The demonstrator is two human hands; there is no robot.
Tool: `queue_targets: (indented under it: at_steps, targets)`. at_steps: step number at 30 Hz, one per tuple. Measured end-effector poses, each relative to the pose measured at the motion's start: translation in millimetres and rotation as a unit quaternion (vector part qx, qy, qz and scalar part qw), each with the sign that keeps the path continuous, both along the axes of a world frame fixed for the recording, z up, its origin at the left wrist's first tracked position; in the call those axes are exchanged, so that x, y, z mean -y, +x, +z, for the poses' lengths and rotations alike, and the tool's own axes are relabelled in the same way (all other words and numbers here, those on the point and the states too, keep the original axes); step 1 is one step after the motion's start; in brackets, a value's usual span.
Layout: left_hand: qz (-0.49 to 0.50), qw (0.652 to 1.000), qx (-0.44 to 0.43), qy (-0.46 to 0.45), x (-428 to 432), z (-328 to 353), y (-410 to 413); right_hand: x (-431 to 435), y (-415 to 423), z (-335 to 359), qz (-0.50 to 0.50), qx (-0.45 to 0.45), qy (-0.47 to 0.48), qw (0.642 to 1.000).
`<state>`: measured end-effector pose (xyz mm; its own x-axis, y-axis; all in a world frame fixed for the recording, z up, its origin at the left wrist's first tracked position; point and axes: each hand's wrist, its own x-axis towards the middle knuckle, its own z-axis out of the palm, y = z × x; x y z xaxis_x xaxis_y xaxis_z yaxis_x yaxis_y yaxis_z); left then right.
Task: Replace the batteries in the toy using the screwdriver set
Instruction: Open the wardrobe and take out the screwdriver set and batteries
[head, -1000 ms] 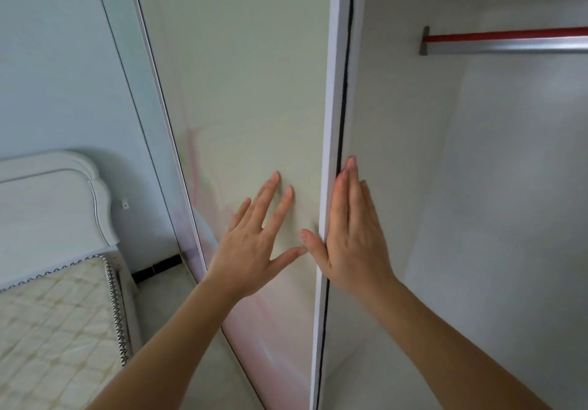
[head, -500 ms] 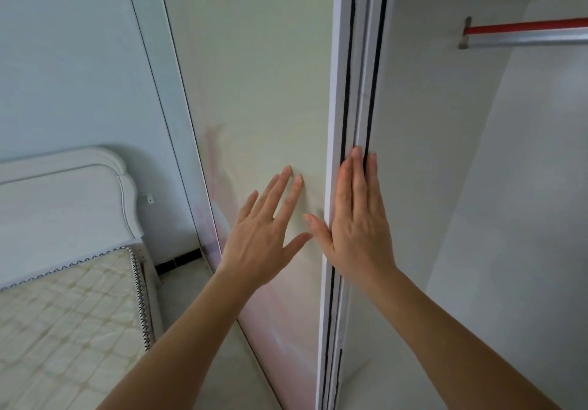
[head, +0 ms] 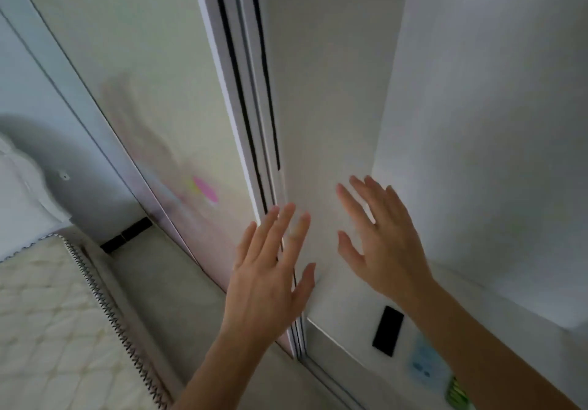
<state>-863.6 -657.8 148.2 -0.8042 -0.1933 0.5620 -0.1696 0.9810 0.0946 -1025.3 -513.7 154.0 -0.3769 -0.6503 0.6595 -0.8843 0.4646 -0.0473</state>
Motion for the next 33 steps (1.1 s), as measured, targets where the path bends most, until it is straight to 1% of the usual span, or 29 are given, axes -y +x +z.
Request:
queue_targets:
  at_steps: [3, 6, 9, 12, 16, 21, 25, 33]
  targets:
    - [-0.028, 0.997, 0.07, 0.03, -34, -41, -16, -51, 11, -48, -0.055, 0.054, 0.047, 0.996]
    - [-0.056, 0.988, 0.134, 0.051, -67, -77, -35, -102, 26, -88, -0.122, 0.119, 0.091, 0.981]
    - [-0.109, 0.979, 0.154, 0.071, -103, -103, -52, -150, 39, -115, -0.183, 0.163, 0.102, 0.964]
    - [-0.155, 0.97, 0.164, 0.087, -141, -119, -65, -197, 46, -135, -0.243, 0.176, 0.105, 0.948]
    - [-0.19, 0.957, 0.198, 0.094, -177, -132, -78, -242, 52, -149, -0.296, 0.217, 0.109, 0.924]
    - [-0.192, 0.948, 0.236, 0.089, -208, -142, -91, -279, 57, -156, -0.333, 0.245, 0.113, 0.903]
    - [-0.182, 0.947, 0.245, 0.097, -218, -148, -102, -298, 55, -163, -0.341, 0.26, 0.106, 0.897]
    - [-0.181, 0.944, 0.251, 0.11, -191, -164, -122, -289, 49, -177, -0.375, 0.296, 0.094, 0.874]
